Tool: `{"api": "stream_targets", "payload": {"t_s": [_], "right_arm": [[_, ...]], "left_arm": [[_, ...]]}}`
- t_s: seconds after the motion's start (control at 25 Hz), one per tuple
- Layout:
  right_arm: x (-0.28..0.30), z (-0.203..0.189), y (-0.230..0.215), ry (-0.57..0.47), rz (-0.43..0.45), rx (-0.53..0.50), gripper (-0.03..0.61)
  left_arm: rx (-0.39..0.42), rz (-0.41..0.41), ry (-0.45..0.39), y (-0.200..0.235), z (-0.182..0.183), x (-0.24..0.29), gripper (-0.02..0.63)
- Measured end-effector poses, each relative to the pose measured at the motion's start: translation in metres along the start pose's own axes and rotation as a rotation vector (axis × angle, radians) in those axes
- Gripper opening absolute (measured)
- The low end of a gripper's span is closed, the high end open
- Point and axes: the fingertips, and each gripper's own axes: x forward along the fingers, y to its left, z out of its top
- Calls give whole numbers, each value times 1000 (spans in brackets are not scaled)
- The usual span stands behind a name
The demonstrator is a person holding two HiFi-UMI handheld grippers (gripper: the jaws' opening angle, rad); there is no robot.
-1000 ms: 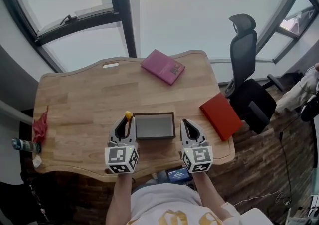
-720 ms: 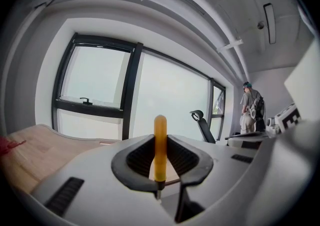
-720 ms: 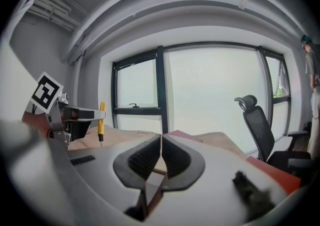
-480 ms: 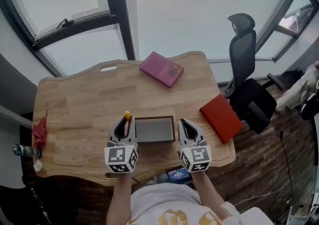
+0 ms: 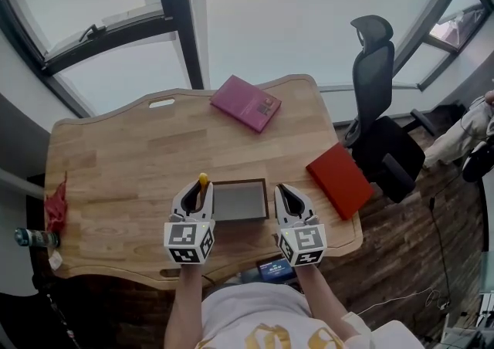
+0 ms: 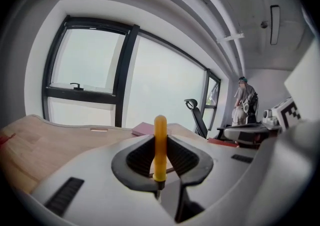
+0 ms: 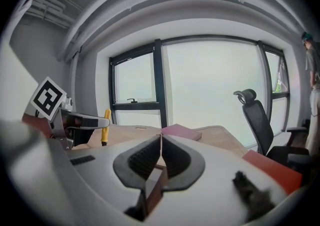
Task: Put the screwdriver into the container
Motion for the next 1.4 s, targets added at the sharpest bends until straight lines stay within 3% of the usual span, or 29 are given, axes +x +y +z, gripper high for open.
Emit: {"api": "stream_targets", "payload": {"t_s": [0.32, 1.4], "right_arm": [[7, -12, -6, 31, -1, 17, 34], [34, -55, -25, 152, 13, 62, 34]], "left_arm": [[0, -26, 47, -1, -13, 12, 80], [109, -172, 207, -26, -57, 52, 80]]}}
